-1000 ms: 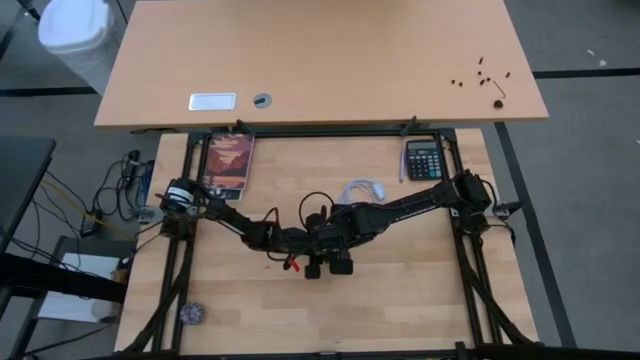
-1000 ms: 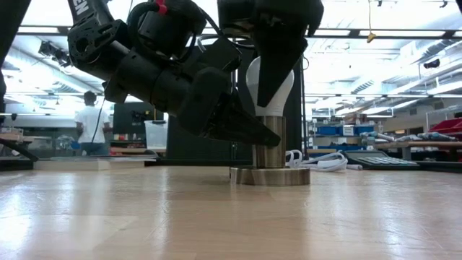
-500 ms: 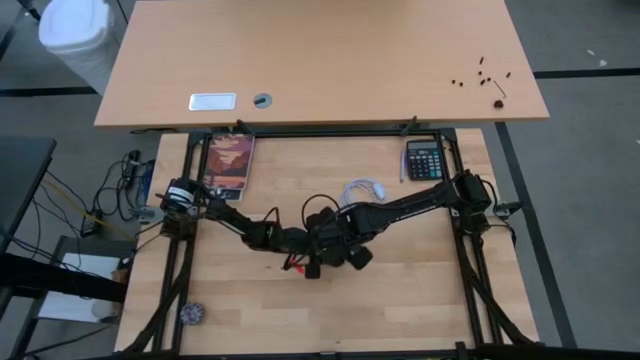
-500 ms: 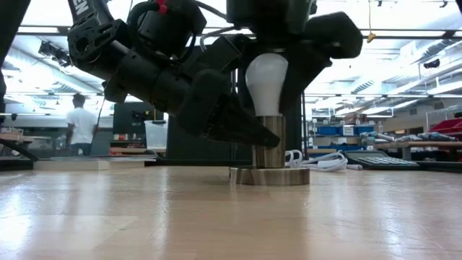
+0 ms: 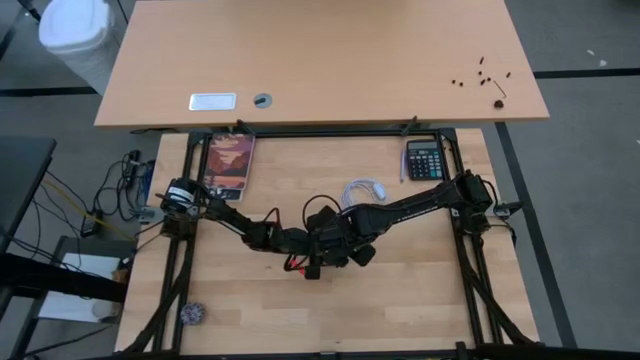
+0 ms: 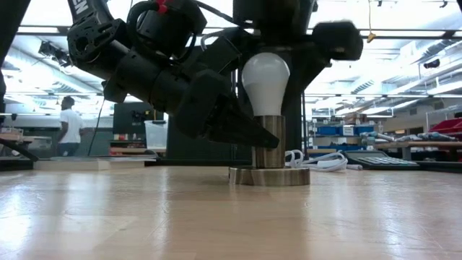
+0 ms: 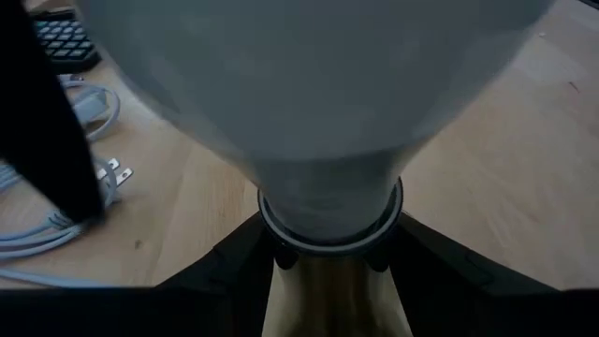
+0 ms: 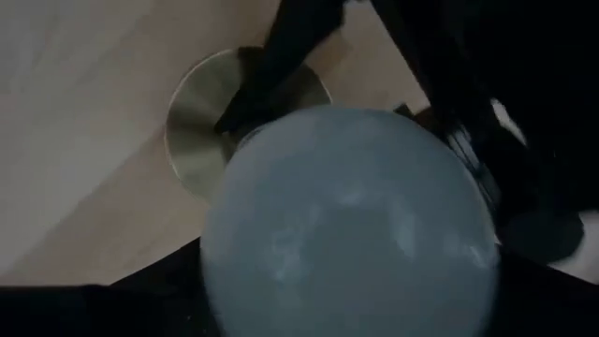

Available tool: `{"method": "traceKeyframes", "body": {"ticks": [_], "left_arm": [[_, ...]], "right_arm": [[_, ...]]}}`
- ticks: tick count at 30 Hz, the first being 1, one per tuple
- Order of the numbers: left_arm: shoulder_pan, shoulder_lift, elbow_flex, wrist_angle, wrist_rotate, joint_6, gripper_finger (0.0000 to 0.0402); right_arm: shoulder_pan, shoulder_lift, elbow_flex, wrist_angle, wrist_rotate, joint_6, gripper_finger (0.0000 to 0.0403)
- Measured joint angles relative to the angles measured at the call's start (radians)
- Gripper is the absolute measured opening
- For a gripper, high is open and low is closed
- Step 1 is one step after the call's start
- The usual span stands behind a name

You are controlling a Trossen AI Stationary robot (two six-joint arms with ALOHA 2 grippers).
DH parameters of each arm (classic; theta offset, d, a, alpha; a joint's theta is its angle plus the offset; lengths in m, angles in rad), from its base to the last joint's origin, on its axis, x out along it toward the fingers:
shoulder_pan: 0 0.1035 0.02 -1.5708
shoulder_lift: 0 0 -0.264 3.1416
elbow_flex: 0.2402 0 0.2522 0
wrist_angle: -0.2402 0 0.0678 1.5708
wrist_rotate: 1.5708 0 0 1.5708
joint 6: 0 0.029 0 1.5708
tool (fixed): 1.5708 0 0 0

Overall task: Screw lightbulb
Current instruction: Remove the lightbulb from the lamp

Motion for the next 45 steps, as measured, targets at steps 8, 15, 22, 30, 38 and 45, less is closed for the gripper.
{"method": "traceKeyframes", "body": {"ticks": [8,15,22,30,38,45], "left_arm": [[0.0,0.001,0.0,0.001,-0.001,0.004,0.0194],[0.0,0.0,0.0,0.002,-0.001,0.008,0.0194],[-0.002,-0.005,0.0,0.003,-0.001,0.04,0.0194],[-0.008,-0.013,-0.001,-0.007,-0.009,0.054,0.0193],[-0.008,-0.014,0.0,-0.024,-0.01,0.028,0.0193],[-0.008,-0.014,0.0,-0.027,-0.011,0.021,0.0193]], "right_arm": [[0.009,-0.034,0.051,-0.136,-0.034,0.229,0.0316],[0.009,-0.068,0.051,-0.2,-0.047,0.357,0.0319],[0.005,-0.071,0.051,-0.234,-0.1,0.365,0.0316],[-0.014,-0.071,0.037,-0.257,-0.15,0.415,0.0316],[0.006,-0.074,0.036,-0.28,-0.138,0.465,0.0307],[0.016,-0.129,0.035,-0.278,-0.097,0.503,0.0307]]}}
